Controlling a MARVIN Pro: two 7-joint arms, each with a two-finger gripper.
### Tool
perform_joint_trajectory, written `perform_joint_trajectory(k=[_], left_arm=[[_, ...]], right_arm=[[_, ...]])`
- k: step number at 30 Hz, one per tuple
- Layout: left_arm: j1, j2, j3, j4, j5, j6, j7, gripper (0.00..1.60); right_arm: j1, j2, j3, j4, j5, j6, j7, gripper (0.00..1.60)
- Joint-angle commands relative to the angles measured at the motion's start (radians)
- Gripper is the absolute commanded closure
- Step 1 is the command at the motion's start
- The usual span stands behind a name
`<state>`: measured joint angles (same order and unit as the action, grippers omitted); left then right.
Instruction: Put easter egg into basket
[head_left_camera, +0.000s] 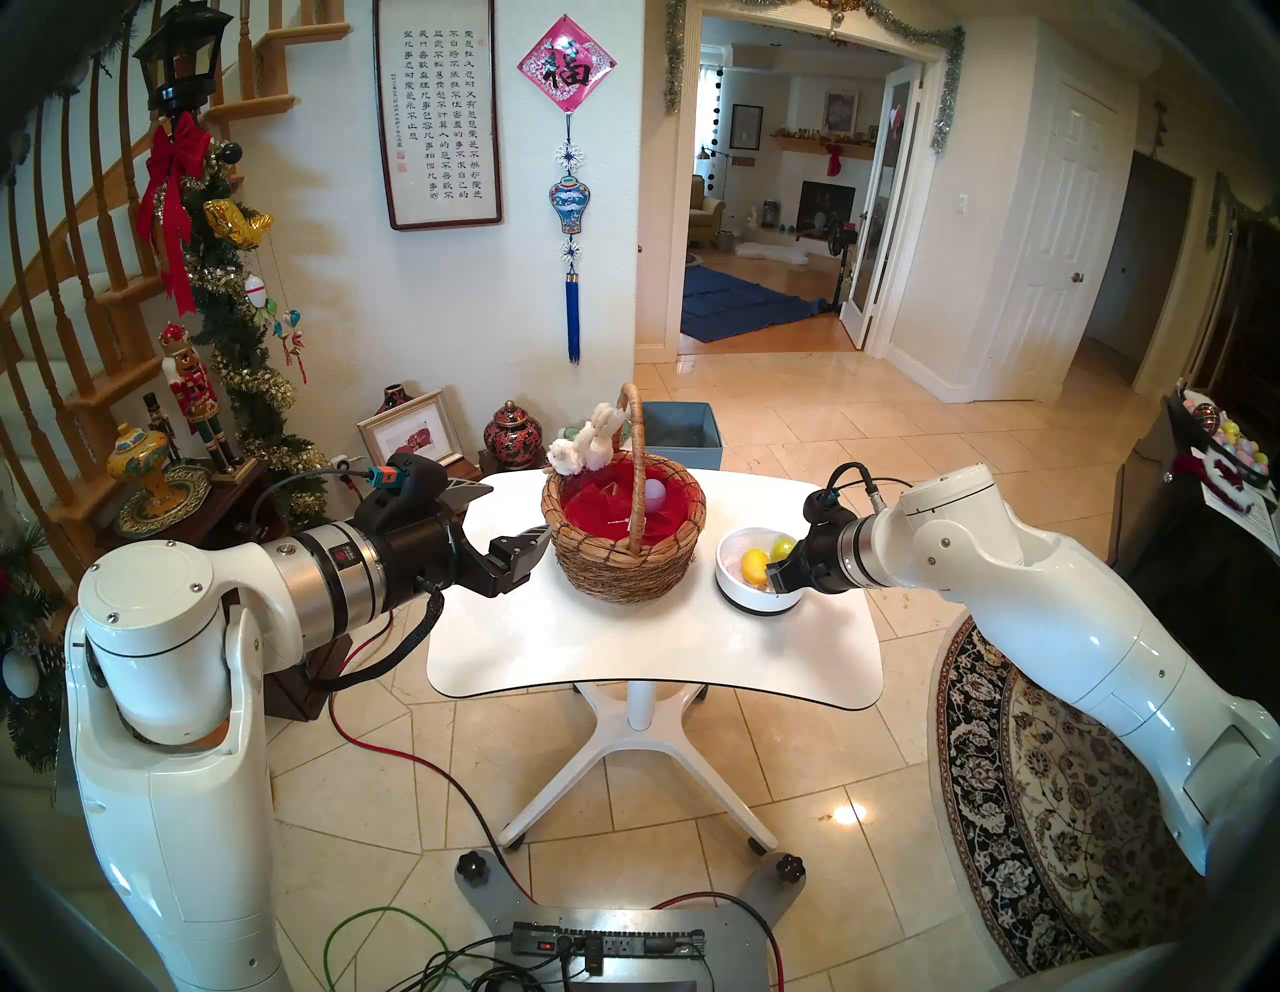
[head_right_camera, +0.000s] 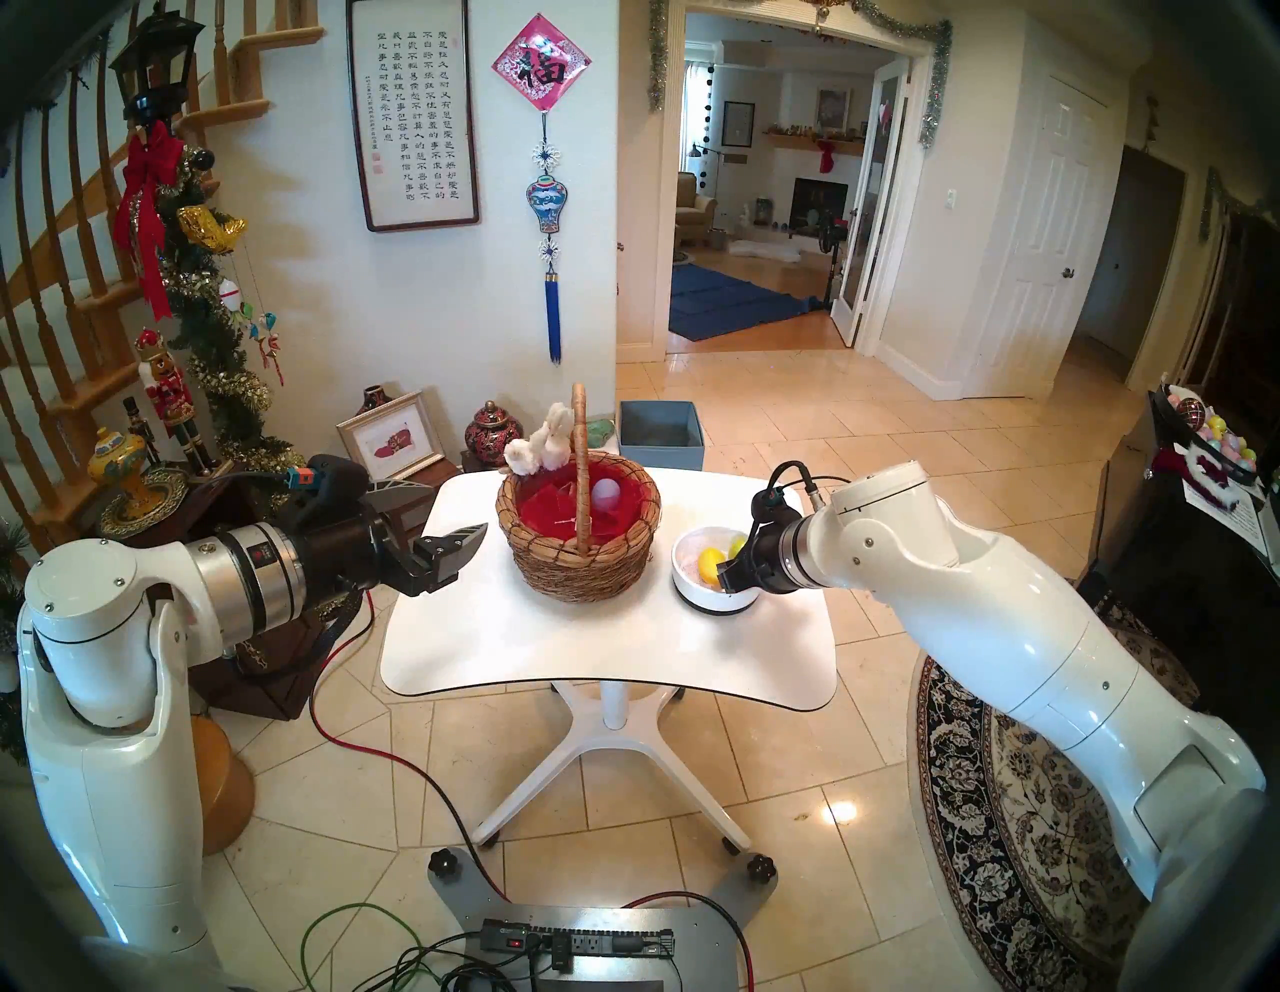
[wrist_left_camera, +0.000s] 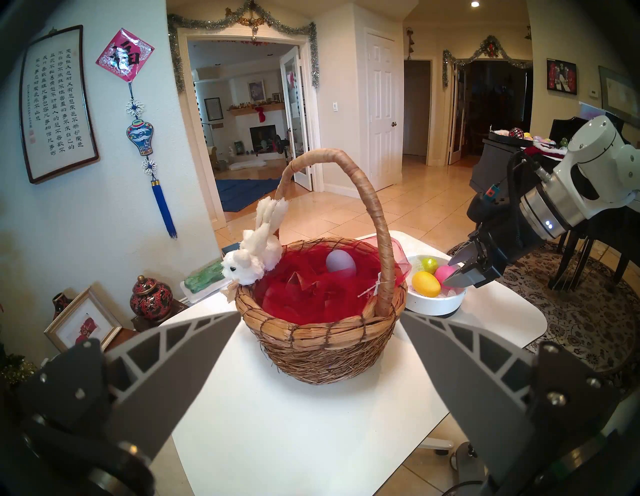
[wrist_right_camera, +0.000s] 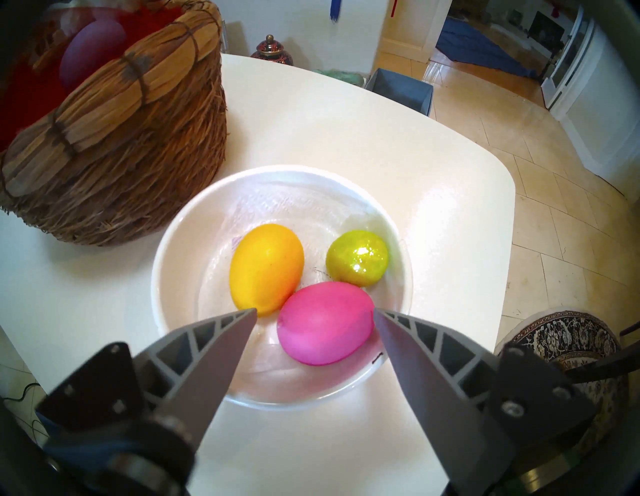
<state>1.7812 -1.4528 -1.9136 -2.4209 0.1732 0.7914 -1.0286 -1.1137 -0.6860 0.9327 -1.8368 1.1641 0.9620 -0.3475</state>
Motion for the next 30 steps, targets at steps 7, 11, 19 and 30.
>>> perform_joint_trajectory(k=[7, 11, 19, 30], left_arm=[[-0.003, 0.001, 0.002, -0.005, 0.001, -0.001, 0.001, 0.00], [-0.003, 0.001, 0.002, -0.005, 0.001, -0.001, 0.001, 0.00], [-0.003, 0.001, 0.002, -0.005, 0.001, -0.001, 0.001, 0.00], [-0.003, 0.001, 0.002, -0.005, 0.001, -0.001, 0.001, 0.00]], right_arm=[[0.053, 0.015, -0.042, 0.007, -0.002, -0.002, -0.022, 0.37], [0.061, 0.016, -0.053, 0.010, -0.001, -0.002, -0.021, 0.56], [0.078, 0.021, -0.061, 0.002, 0.002, -0.002, -0.034, 0.83], [0.108, 0.039, -0.041, -0.044, 0.013, -0.002, -0.054, 0.83]])
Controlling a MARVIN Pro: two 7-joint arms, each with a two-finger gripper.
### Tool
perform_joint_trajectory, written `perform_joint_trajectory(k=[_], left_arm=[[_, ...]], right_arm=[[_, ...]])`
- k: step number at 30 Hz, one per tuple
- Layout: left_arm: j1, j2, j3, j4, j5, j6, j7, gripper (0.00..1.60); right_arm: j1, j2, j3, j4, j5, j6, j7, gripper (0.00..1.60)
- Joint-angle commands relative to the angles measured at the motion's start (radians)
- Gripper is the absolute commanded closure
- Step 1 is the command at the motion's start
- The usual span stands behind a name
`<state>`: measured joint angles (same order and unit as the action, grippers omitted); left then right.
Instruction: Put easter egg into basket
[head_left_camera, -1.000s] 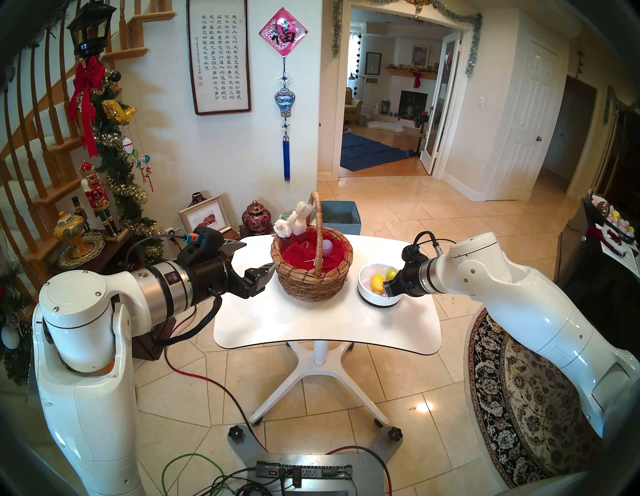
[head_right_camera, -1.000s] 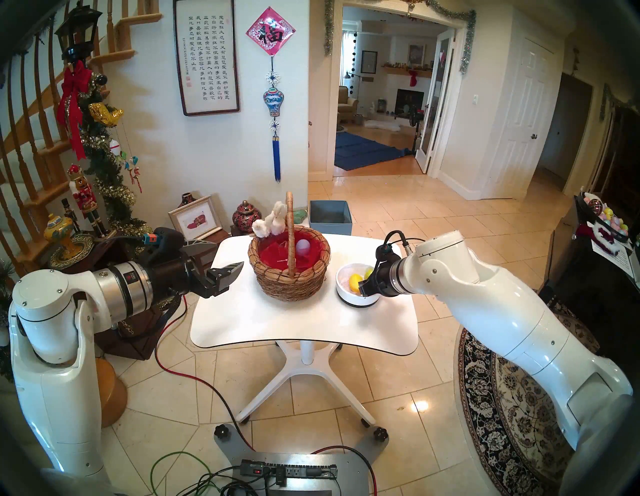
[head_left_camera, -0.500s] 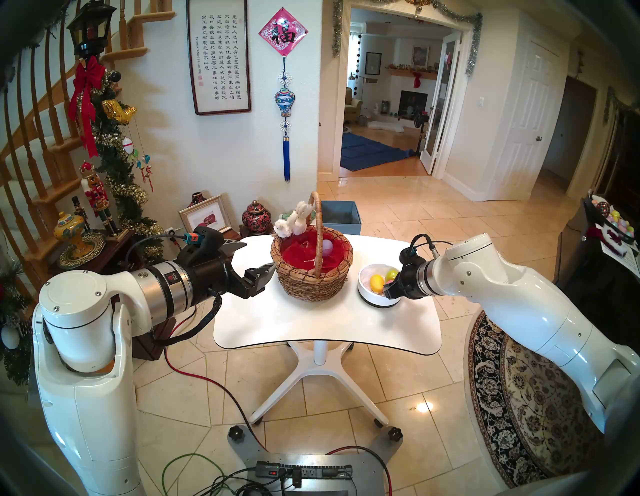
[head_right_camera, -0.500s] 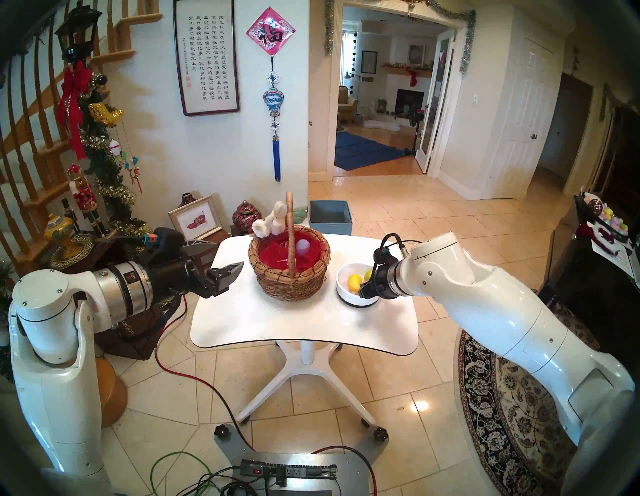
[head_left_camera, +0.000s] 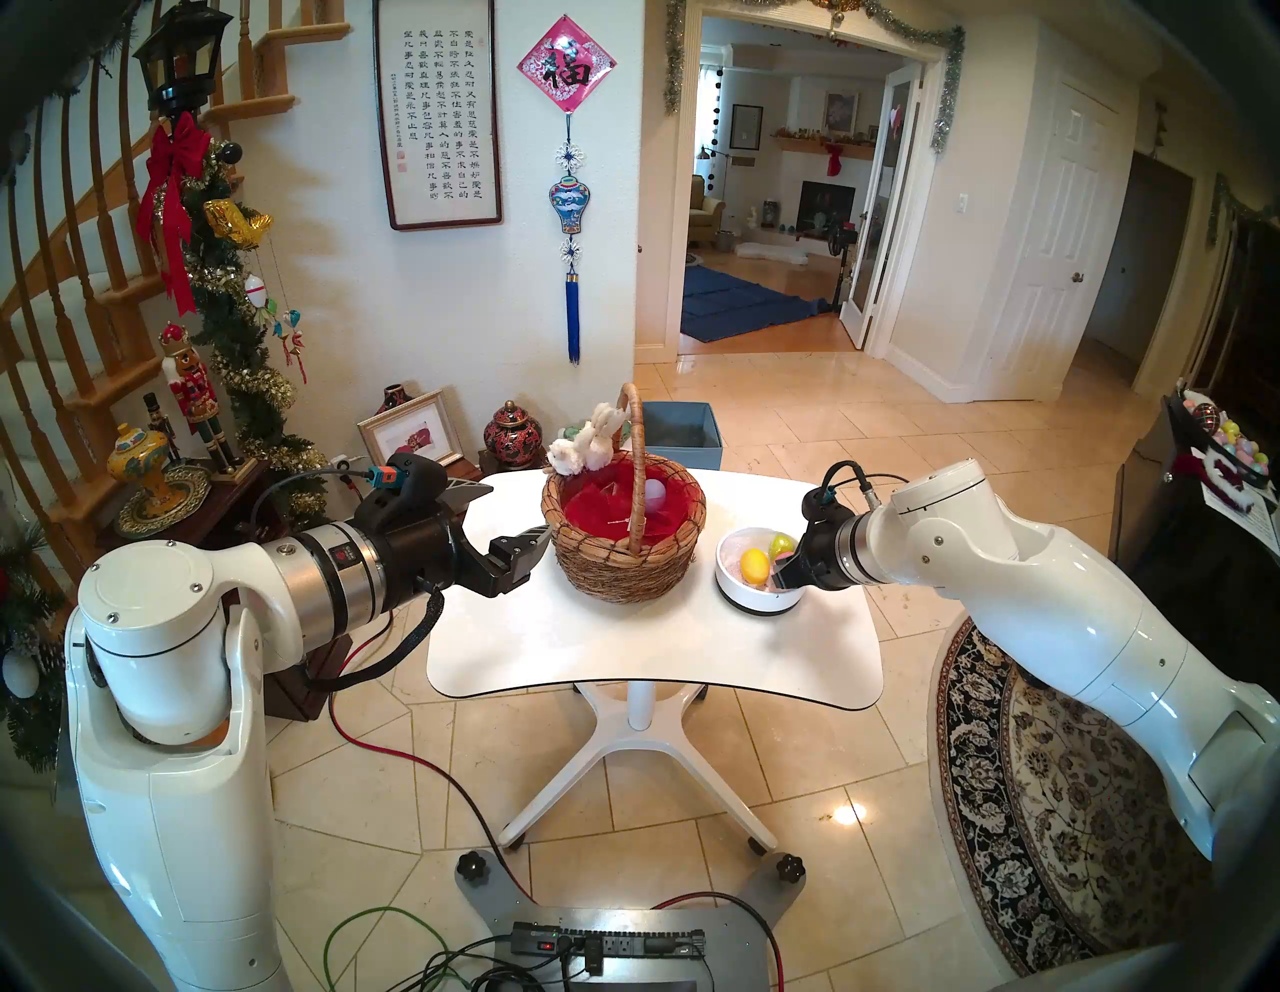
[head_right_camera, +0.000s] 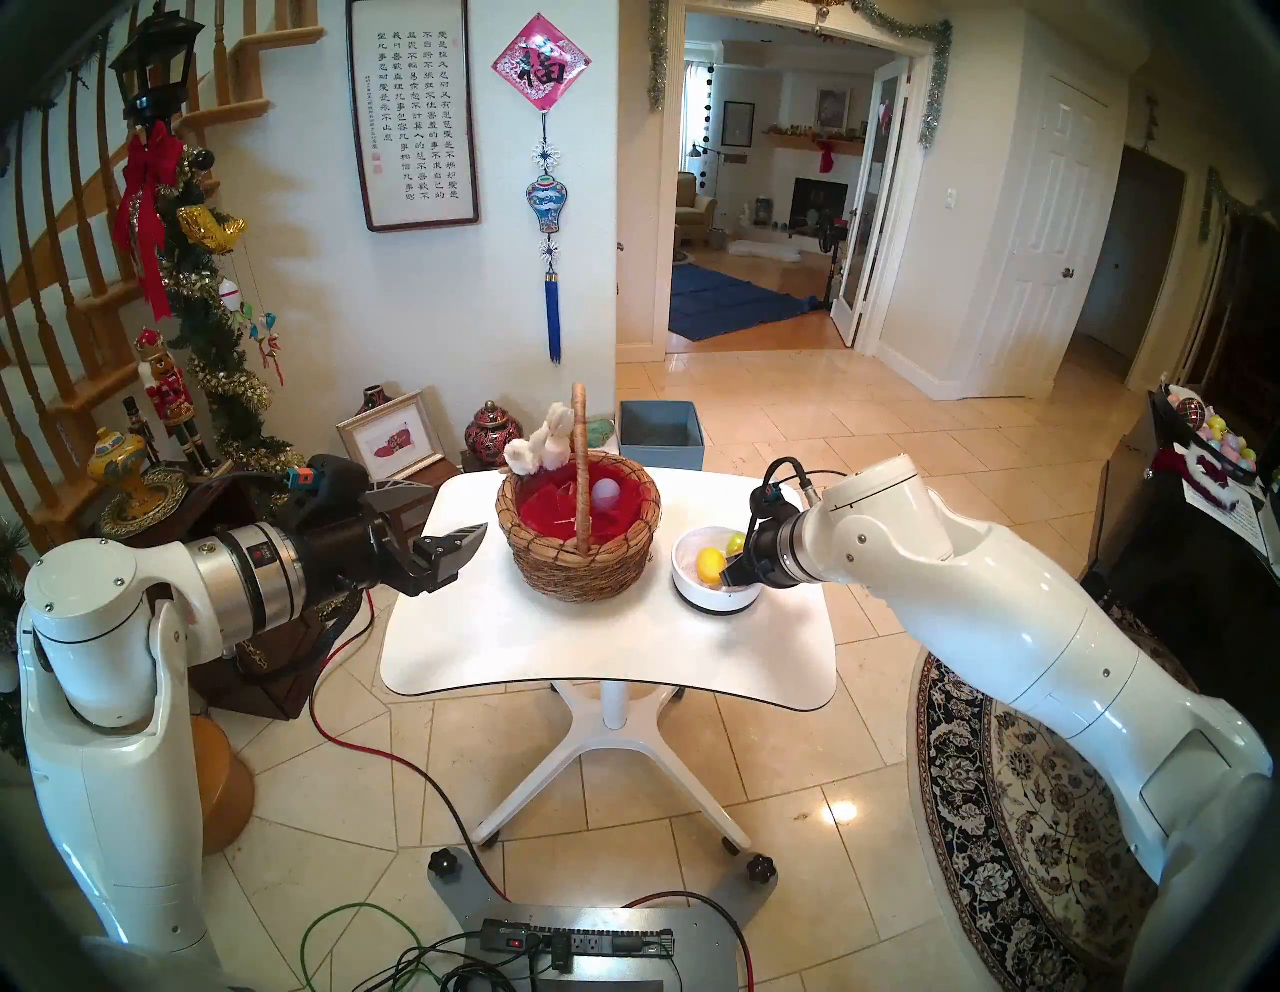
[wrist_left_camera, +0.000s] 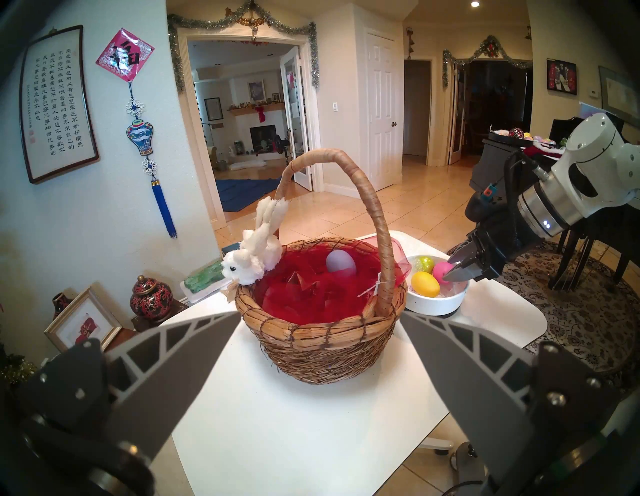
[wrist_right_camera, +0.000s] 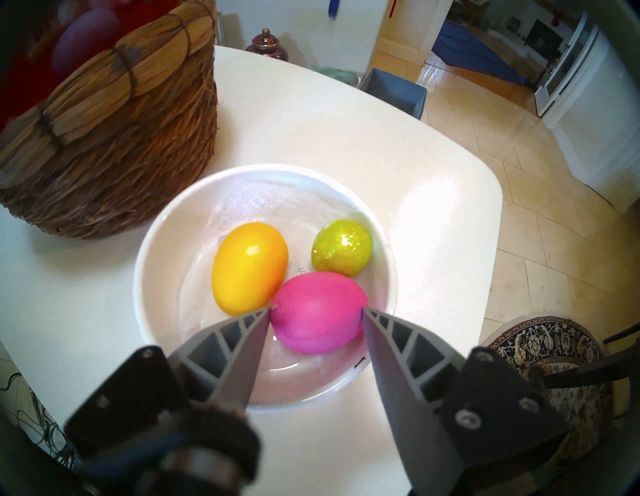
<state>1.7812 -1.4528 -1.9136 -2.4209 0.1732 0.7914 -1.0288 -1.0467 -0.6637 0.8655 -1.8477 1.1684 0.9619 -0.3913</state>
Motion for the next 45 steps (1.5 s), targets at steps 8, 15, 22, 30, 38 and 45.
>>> perform_joint_trajectory(k=[8, 15, 22, 30, 38, 45], left_arm=[[-0.003, 0.001, 0.002, -0.005, 0.001, -0.001, 0.001, 0.00], [-0.003, 0.001, 0.002, -0.005, 0.000, -0.001, 0.001, 0.00], [-0.003, 0.001, 0.002, -0.005, 0.000, -0.001, 0.001, 0.00], [-0.003, 0.001, 0.002, -0.005, 0.000, -0.001, 0.001, 0.00], [-0.003, 0.001, 0.002, -0.005, 0.000, -0.001, 0.001, 0.00], [-0.003, 0.001, 0.002, -0.005, 0.000, -0.001, 0.001, 0.00]], right_arm=[[0.061, 0.021, 0.034, -0.066, 0.024, -0.002, -0.020, 0.83], [0.093, 0.019, 0.032, -0.090, 0.030, -0.002, -0.015, 0.82], [0.150, 0.005, 0.023, -0.103, 0.019, -0.002, 0.006, 0.82], [0.225, -0.023, 0.001, -0.119, -0.012, -0.002, 0.057, 0.81], [0.309, -0.068, -0.047, -0.086, -0.060, -0.002, 0.141, 0.80], [0.372, -0.110, -0.102, -0.028, -0.098, -0.002, 0.215, 0.80]])
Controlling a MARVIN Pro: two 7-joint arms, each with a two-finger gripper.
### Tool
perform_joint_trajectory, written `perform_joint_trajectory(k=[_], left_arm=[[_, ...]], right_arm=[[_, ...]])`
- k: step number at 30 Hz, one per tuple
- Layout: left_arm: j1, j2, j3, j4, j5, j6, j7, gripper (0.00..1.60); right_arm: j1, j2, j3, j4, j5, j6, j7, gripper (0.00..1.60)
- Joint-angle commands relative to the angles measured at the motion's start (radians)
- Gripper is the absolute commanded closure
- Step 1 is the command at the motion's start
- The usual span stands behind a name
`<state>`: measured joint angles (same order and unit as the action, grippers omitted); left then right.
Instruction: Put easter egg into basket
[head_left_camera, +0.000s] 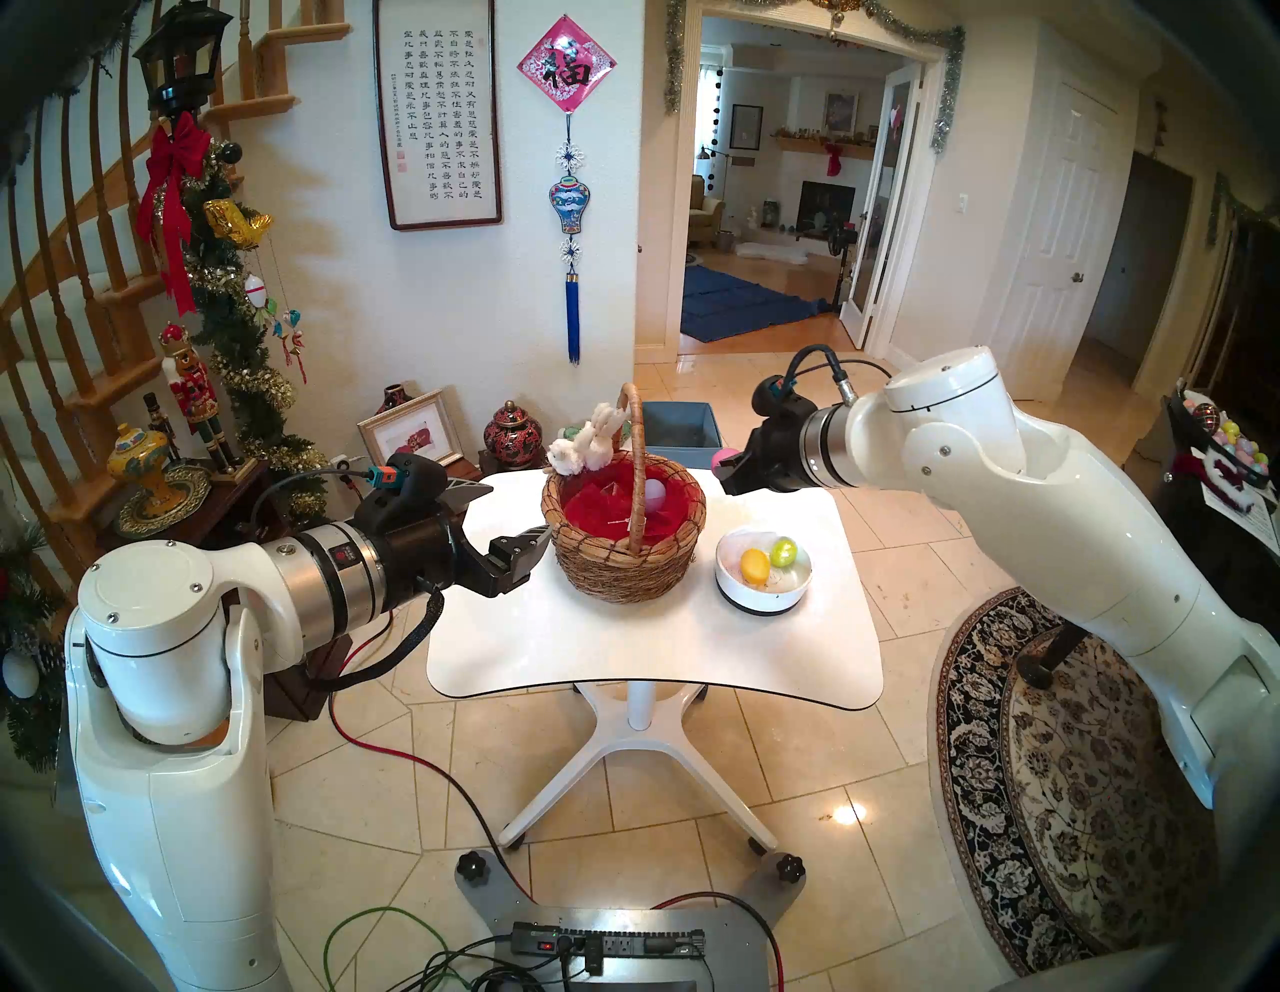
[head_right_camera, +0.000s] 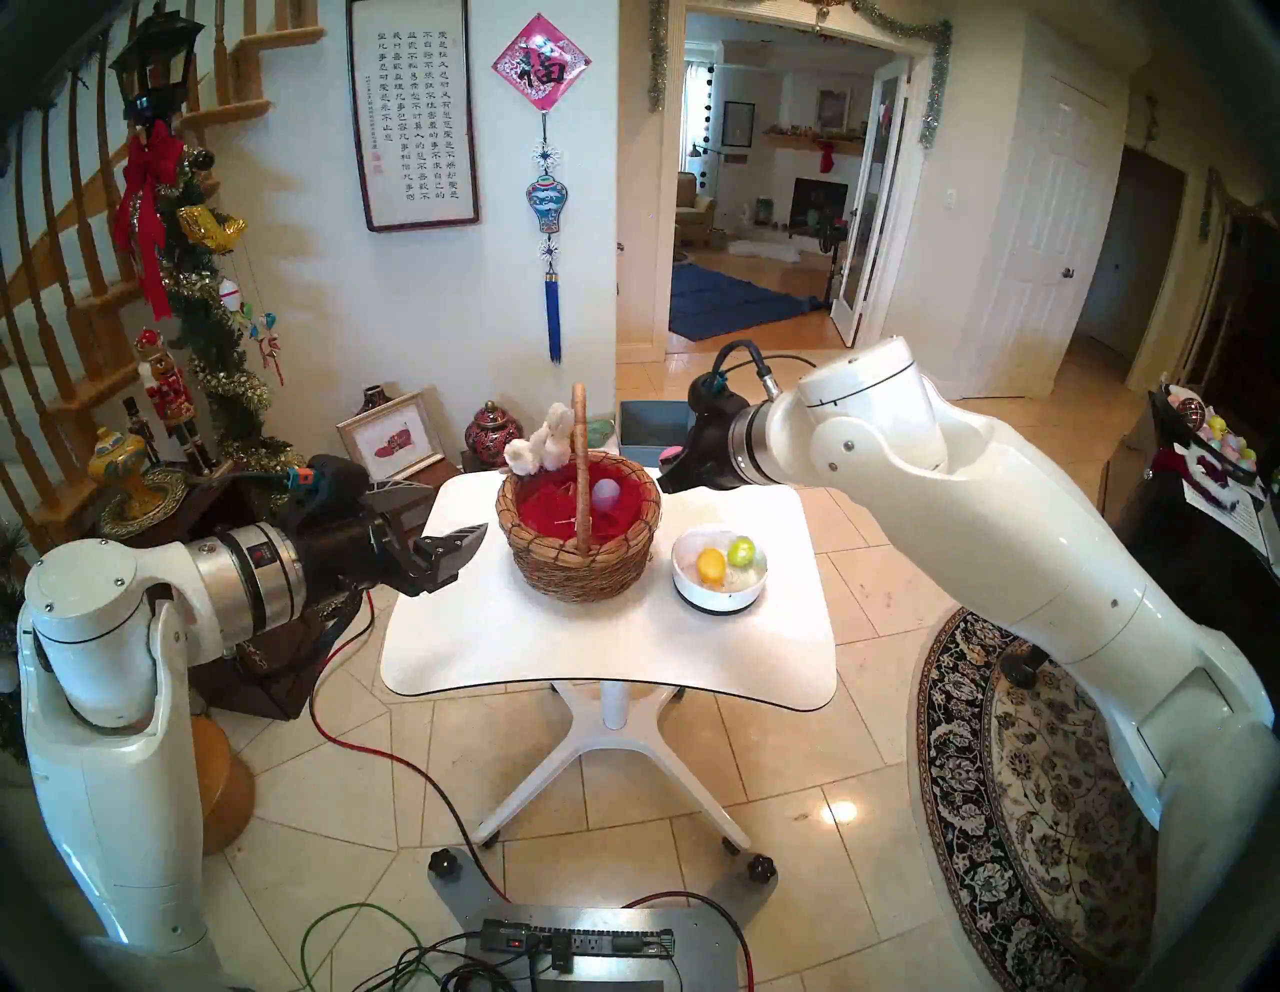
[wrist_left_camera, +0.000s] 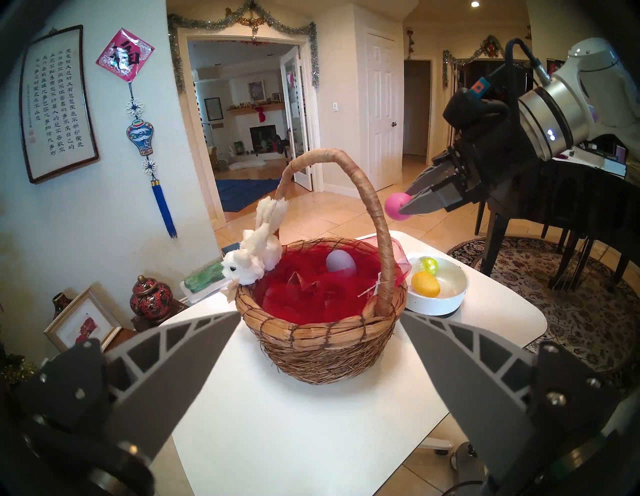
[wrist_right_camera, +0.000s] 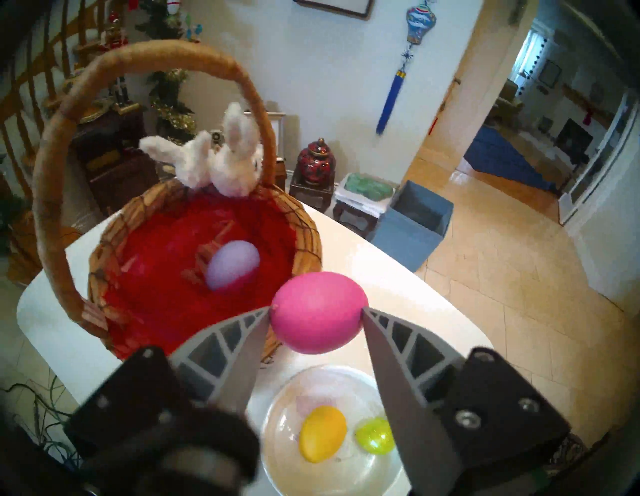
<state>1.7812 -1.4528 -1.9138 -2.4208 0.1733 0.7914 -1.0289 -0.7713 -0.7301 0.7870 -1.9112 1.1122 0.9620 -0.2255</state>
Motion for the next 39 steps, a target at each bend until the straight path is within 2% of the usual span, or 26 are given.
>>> perform_joint_trajectory(k=[1, 3, 16, 26, 39], left_arm=[[-0.003, 0.001, 0.002, -0.005, 0.000, -0.001, 0.001, 0.00], [-0.003, 0.001, 0.002, -0.005, 0.000, -0.001, 0.001, 0.00], [-0.003, 0.001, 0.002, -0.005, 0.000, -0.001, 0.001, 0.00], [-0.003, 0.001, 0.002, -0.005, 0.001, -0.001, 0.001, 0.00], [-0.004, 0.001, 0.002, -0.005, 0.001, -0.001, 0.001, 0.00]], right_arm=[[0.108, -0.059, -0.035, 0.053, -0.057, -0.002, 0.070, 0.80], [0.131, -0.073, -0.057, 0.075, -0.069, -0.002, 0.091, 0.80], [0.194, -0.133, -0.107, 0.150, -0.112, -0.056, 0.199, 0.79], [0.202, -0.147, -0.109, 0.183, -0.109, -0.104, 0.295, 0.77], [0.195, -0.146, -0.119, 0.203, -0.130, -0.121, 0.331, 0.77]])
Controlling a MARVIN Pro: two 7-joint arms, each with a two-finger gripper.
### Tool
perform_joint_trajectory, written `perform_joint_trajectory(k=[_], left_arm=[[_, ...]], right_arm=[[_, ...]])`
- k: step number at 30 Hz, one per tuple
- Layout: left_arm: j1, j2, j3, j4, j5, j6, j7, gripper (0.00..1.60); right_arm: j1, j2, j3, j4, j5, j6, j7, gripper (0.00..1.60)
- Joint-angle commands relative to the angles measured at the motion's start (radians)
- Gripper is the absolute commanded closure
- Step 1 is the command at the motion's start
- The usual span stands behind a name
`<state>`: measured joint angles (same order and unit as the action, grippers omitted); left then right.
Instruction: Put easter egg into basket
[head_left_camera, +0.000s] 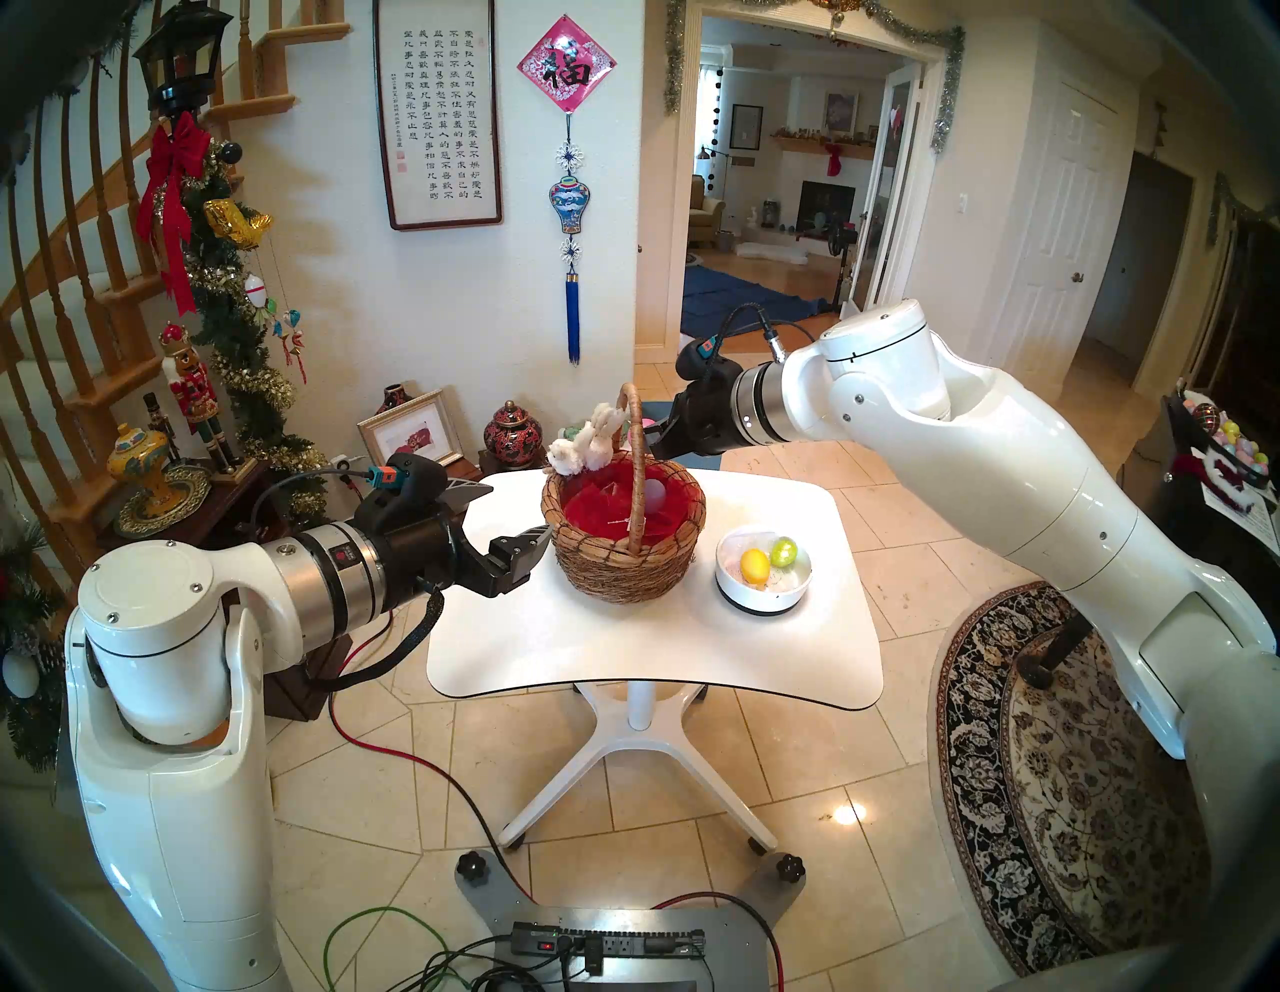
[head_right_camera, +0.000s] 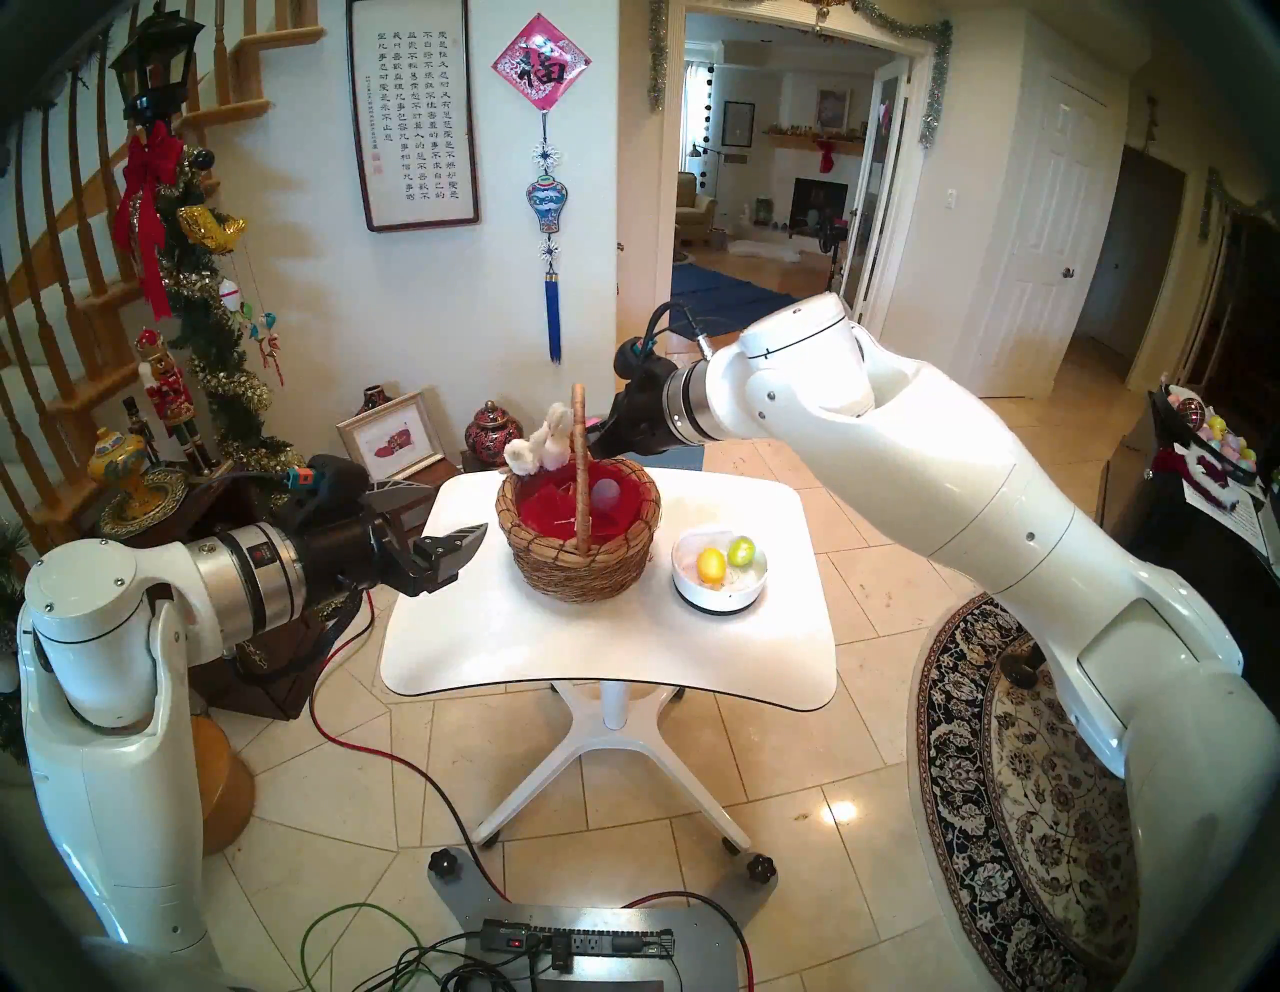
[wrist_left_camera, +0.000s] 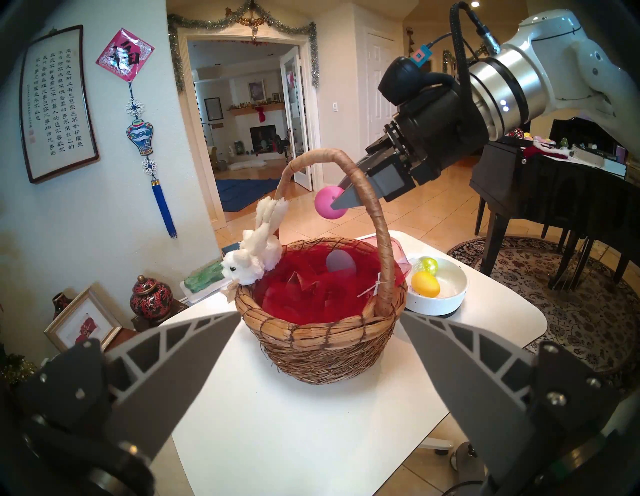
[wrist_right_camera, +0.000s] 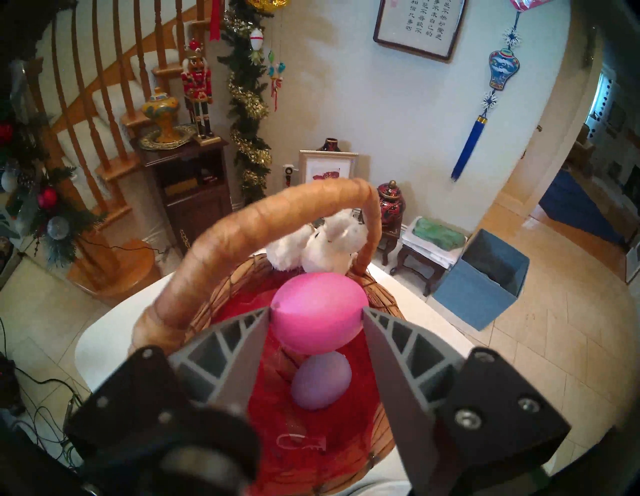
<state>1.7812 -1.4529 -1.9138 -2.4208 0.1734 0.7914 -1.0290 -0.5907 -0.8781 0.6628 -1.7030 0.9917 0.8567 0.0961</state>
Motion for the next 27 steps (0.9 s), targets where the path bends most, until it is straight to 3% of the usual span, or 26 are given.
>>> perform_joint_trajectory(k=[1, 27], left_arm=[[-0.004, 0.001, 0.002, -0.005, 0.001, -0.001, 0.001, 0.00], [-0.004, 0.001, 0.002, -0.005, 0.001, -0.001, 0.001, 0.00]], right_arm=[[0.013, 0.002, 0.005, -0.005, -0.010, -0.017, 0.011, 0.77], [-0.036, 0.041, 0.012, -0.018, -0.007, -0.045, 0.033, 0.75]])
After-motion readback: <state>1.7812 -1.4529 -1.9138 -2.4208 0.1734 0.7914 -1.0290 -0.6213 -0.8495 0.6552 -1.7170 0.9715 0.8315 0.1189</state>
